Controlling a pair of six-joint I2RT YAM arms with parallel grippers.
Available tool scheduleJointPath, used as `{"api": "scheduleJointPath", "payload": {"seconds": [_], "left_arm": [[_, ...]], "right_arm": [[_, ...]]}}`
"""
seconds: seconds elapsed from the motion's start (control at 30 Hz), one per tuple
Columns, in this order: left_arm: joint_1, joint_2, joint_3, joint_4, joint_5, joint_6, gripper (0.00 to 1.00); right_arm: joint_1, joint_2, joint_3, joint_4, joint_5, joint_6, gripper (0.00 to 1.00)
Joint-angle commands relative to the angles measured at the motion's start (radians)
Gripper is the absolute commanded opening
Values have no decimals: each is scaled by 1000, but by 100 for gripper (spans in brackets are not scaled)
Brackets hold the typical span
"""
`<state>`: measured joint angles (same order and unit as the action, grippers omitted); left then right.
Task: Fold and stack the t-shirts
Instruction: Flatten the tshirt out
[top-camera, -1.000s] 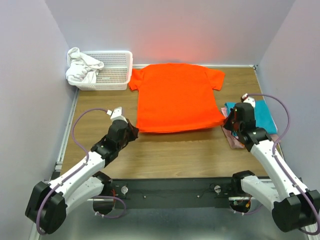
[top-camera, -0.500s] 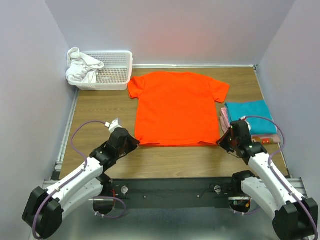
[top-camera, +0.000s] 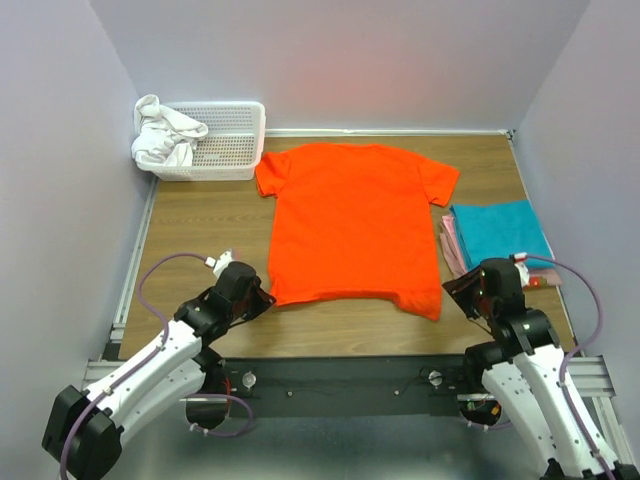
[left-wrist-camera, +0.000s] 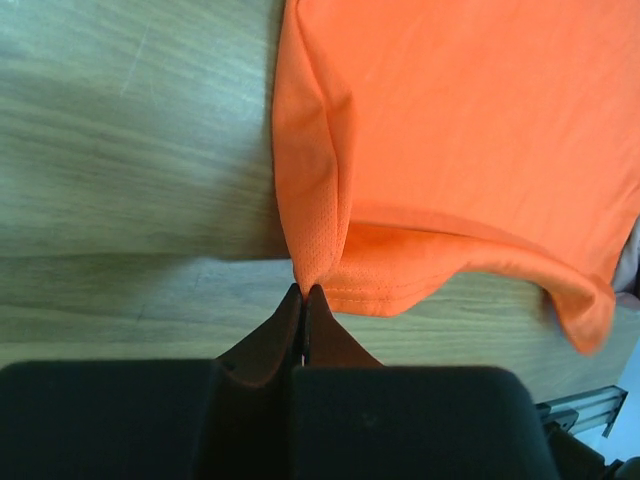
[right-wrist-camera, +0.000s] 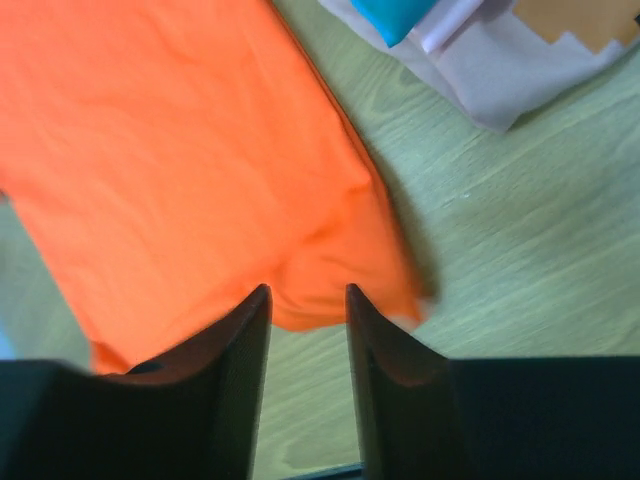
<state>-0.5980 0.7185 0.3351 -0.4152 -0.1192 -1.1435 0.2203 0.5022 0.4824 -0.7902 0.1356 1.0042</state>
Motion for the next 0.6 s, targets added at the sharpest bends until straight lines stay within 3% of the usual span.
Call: {"api": "scheduleJointPath", "payload": {"seconds": [0.0,0.07,0.1,0.13,0.17,0.23,0.27,0.3,0.37,0.47,0.57], "left_arm": [[-5,-11,39,-97,50,-9,0],[-5,-37,51,-117,64,-1,1],[-5,-75,51,-123,67,-5,15],[-5,-97,50,-129,69,-5,21],[-5,-135,53,-146,72,-7,36],[-5,-169,82,-199,41,-13,50],[-5,-186,102,-224,23,-10,77],[-5,-211,126,-252,3,-10,98],[-5,-241,185,-299,-32,-16,98],[-5,-248,206,-234,-45,31,98],[-5,-129,260,-146,-88,119,98]], "right_arm": [[-6,-82,51,-152,97,111,53],[-6,-100,58,-168,111,122,60],[-7,-114,65,-170,119,123,63],[-7,-119,68,-170,125,120,66],[-7,-119,76,-169,137,111,77],[-6,-91,99,-147,121,45,98],[-6,-73,108,-141,107,19,100],[-7,-48,116,-129,89,-37,100],[-7,26,130,-80,27,-93,100],[-6,119,113,46,-114,-188,100],[-6,232,102,184,-249,-255,100]]}}
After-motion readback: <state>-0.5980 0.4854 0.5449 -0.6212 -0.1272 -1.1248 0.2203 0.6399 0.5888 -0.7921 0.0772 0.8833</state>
